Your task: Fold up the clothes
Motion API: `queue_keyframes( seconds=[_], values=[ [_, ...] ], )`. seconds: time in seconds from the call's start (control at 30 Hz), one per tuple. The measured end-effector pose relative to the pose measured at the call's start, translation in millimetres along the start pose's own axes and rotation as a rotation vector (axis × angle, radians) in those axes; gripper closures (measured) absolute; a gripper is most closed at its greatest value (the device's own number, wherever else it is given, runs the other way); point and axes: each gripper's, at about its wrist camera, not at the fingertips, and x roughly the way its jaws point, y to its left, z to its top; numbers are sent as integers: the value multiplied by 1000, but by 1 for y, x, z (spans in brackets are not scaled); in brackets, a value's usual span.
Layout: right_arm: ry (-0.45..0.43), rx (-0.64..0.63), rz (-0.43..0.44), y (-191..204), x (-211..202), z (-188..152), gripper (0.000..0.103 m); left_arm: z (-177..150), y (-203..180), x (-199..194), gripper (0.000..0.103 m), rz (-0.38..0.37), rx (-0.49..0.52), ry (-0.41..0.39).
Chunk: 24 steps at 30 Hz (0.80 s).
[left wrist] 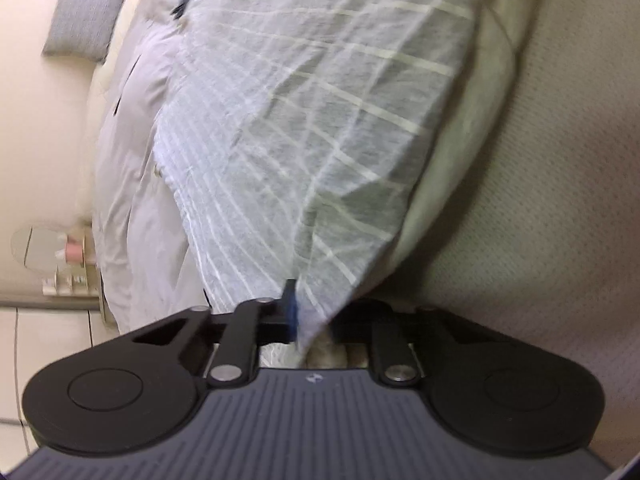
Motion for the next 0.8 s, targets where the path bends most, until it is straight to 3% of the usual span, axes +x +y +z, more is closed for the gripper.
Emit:
queue_keyframes(
  seconds=[0.07, 0.13, 0.2, 0.33, 0.6, 0.8],
  values=[
    [-4, 19, -2, -7, 1, -1, 64, 1, 4, -1, 97, -2, -30, 3],
    [-8, 38, 9, -14, 3, -3, 85, 2, 8, -3, 98, -11, -48, 5],
    [-18, 60, 38, -22, 4, -4, 98, 2, 13, -7, 99, -23, -65, 4],
    [-51, 104, 125, -33, -7, -5, 99, 1, 21, -27, 99, -25, -74, 0],
    [-110, 139, 221, -33, -60, 4, 98, -2, 22, -96, 100, -82, -6, 11],
    [-159, 237, 293, -53, -102, 2, 99, 6, 61, -116, 99, -156, 89, 29]
  ],
)
